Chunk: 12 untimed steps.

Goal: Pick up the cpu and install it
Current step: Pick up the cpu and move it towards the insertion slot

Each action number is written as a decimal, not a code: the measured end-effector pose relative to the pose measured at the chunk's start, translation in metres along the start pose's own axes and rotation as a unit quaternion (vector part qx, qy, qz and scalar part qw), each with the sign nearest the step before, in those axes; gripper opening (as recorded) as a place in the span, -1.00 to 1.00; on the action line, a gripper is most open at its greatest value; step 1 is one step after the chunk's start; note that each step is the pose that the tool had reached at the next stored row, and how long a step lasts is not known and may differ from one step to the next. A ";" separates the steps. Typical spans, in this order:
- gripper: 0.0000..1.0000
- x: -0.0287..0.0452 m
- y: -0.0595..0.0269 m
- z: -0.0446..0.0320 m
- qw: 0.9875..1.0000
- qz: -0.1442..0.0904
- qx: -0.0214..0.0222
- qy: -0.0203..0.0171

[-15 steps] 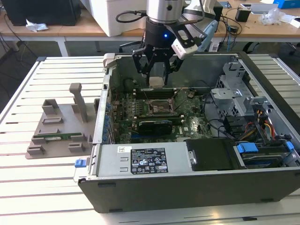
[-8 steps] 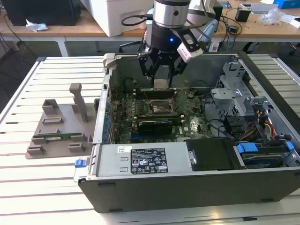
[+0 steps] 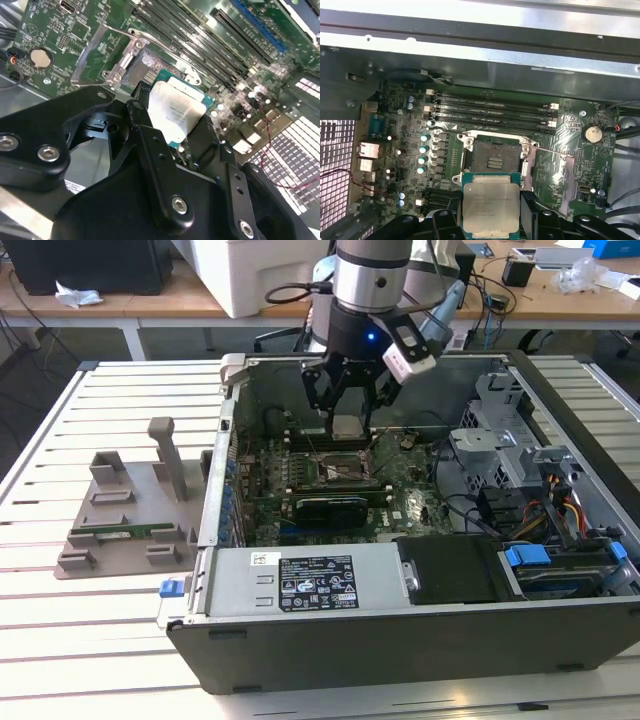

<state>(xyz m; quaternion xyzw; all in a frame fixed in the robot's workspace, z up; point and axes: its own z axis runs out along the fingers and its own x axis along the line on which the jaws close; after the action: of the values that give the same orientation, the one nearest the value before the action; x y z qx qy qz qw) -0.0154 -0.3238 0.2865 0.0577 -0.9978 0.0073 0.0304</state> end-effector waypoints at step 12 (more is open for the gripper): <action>0.09 -0.0022 0.0001 0.0014 1.000 0.000 0.000 0.000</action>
<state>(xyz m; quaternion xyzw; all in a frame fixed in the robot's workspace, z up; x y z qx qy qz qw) -0.0133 -0.3235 0.2849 0.0576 -0.9978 0.0072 0.0307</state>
